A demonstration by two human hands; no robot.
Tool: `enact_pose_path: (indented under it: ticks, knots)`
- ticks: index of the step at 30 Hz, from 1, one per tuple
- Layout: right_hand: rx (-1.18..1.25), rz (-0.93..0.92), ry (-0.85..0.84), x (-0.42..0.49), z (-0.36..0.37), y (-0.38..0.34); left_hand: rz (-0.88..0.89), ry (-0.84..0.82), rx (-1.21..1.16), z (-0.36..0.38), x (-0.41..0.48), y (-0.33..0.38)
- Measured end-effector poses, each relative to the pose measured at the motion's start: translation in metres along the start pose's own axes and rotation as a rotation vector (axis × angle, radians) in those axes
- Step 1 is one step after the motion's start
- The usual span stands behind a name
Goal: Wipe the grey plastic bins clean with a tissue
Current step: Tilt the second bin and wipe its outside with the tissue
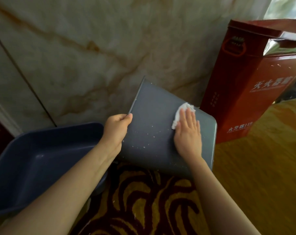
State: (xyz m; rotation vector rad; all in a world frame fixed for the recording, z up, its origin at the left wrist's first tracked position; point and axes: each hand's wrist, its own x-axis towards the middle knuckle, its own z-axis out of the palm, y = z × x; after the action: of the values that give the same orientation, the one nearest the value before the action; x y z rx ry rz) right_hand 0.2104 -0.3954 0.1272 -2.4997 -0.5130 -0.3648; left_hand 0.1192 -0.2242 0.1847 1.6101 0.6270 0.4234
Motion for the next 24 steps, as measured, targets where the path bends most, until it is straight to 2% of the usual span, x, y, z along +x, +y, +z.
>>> enact_pose_path:
  ticks: [3, 7, 9, 12, 15, 24]
  knots:
    - [0.009, 0.134, -0.038, 0.002, -0.008, 0.027, 0.028, 0.0, 0.012, 0.0, -0.001, 0.001]
    - [0.07, 0.124, -0.014, 0.01, -0.01, 0.024, 0.078, 0.009, 0.019, -0.004, -0.002, 0.007]
    - [0.115, 0.032, -0.002, 0.018, -0.012, 0.002, 0.094, -0.004, 0.004, -0.007, -0.002, 0.011]
    - [0.136, -0.238, 0.023, 0.028, -0.012, -0.045, 0.109, 0.007, 0.005, -0.005, -0.003, 0.016]
    - [0.112, -0.41, 0.009, 0.034, -0.01, -0.088, 0.127, 0.011, -0.014, -0.001, -0.005, 0.019]
    - [-0.009, -0.52, -0.102, 0.031, -0.009, -0.096, 0.045, -0.019, -0.119, -0.008, -0.002, 0.007]
